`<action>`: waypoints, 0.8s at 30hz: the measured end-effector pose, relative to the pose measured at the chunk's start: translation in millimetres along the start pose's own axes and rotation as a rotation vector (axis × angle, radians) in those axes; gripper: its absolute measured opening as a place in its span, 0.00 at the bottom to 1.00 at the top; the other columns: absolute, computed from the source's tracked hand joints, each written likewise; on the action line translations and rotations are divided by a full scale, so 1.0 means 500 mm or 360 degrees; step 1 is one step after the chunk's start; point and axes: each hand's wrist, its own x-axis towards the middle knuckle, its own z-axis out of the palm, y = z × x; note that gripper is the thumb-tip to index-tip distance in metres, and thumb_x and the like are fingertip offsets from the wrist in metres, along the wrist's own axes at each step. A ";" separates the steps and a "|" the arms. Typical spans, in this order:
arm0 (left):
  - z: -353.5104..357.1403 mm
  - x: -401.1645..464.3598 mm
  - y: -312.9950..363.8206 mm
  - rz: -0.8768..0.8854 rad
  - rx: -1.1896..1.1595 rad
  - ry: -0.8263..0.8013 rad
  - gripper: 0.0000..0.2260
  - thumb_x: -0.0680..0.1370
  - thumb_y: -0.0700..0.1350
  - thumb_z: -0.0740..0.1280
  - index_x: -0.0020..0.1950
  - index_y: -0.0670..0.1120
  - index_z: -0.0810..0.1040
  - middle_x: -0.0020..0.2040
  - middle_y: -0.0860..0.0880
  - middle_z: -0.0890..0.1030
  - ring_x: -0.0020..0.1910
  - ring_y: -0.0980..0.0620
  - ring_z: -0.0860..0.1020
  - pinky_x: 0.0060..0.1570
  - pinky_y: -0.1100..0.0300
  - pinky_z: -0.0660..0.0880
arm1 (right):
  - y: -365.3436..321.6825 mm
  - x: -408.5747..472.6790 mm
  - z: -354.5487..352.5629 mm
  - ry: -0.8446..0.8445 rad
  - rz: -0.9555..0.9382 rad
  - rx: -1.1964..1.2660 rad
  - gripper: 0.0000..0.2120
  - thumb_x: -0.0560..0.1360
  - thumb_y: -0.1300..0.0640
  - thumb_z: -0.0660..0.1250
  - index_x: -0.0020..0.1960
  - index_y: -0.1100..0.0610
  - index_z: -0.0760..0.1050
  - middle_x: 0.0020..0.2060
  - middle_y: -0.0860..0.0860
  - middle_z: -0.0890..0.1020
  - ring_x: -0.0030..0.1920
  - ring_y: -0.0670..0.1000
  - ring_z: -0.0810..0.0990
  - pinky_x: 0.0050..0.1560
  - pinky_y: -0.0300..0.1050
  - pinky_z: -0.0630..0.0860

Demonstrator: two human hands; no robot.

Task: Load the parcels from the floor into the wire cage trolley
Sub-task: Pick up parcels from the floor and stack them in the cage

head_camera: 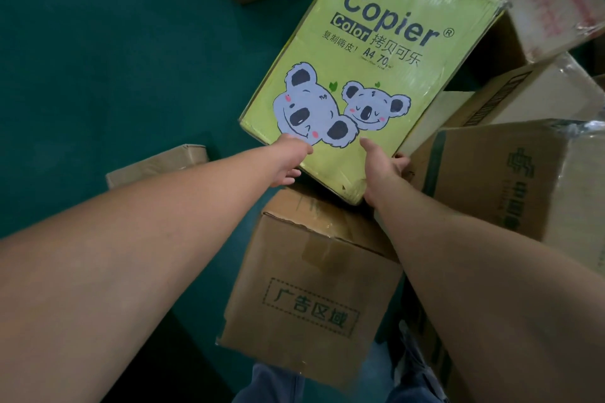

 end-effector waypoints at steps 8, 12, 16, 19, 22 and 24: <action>-0.004 0.041 -0.021 -0.0011 -0.0445 -0.0018 0.22 0.83 0.48 0.66 0.74 0.53 0.63 0.77 0.45 0.64 0.74 0.35 0.67 0.66 0.43 0.75 | 0.018 0.024 0.007 -0.0090 -0.0061 0.0019 0.45 0.68 0.35 0.77 0.74 0.49 0.57 0.63 0.50 0.67 0.59 0.56 0.66 0.62 0.55 0.67; -0.035 0.016 -0.032 0.0061 -0.0616 0.0054 0.12 0.84 0.45 0.63 0.67 0.52 0.68 0.56 0.51 0.73 0.61 0.42 0.77 0.57 0.47 0.79 | 0.039 0.072 0.029 -0.0337 -0.0137 0.0041 0.69 0.37 0.27 0.81 0.74 0.46 0.65 0.65 0.50 0.80 0.64 0.58 0.79 0.68 0.64 0.72; -0.080 -0.100 -0.026 0.0085 -0.0633 0.0108 0.20 0.83 0.45 0.63 0.73 0.57 0.63 0.60 0.46 0.75 0.59 0.42 0.79 0.50 0.47 0.82 | -0.021 -0.063 0.003 -0.0429 -0.0174 -0.0051 0.55 0.45 0.31 0.82 0.68 0.48 0.72 0.53 0.51 0.86 0.51 0.59 0.86 0.56 0.61 0.80; -0.117 -0.222 -0.014 0.0131 -0.0830 0.0170 0.35 0.80 0.49 0.69 0.79 0.63 0.51 0.62 0.47 0.75 0.57 0.42 0.81 0.39 0.49 0.84 | -0.088 -0.285 -0.050 -0.0484 -0.0194 -0.0135 0.28 0.71 0.40 0.75 0.64 0.54 0.74 0.50 0.54 0.87 0.45 0.57 0.87 0.44 0.51 0.83; -0.152 -0.356 -0.006 0.0112 -0.1185 0.0277 0.40 0.76 0.49 0.74 0.78 0.63 0.51 0.64 0.45 0.78 0.53 0.41 0.83 0.37 0.47 0.83 | -0.124 -0.425 -0.104 -0.0501 -0.0180 -0.0253 0.13 0.81 0.45 0.67 0.53 0.56 0.75 0.43 0.54 0.84 0.39 0.54 0.83 0.34 0.47 0.77; -0.179 -0.460 -0.007 0.0055 -0.1396 0.0253 0.41 0.76 0.50 0.76 0.79 0.61 0.52 0.62 0.44 0.79 0.51 0.42 0.83 0.35 0.46 0.83 | -0.135 -0.531 -0.137 -0.0536 -0.0119 -0.0252 0.15 0.81 0.44 0.66 0.49 0.56 0.74 0.40 0.54 0.83 0.38 0.54 0.83 0.35 0.50 0.77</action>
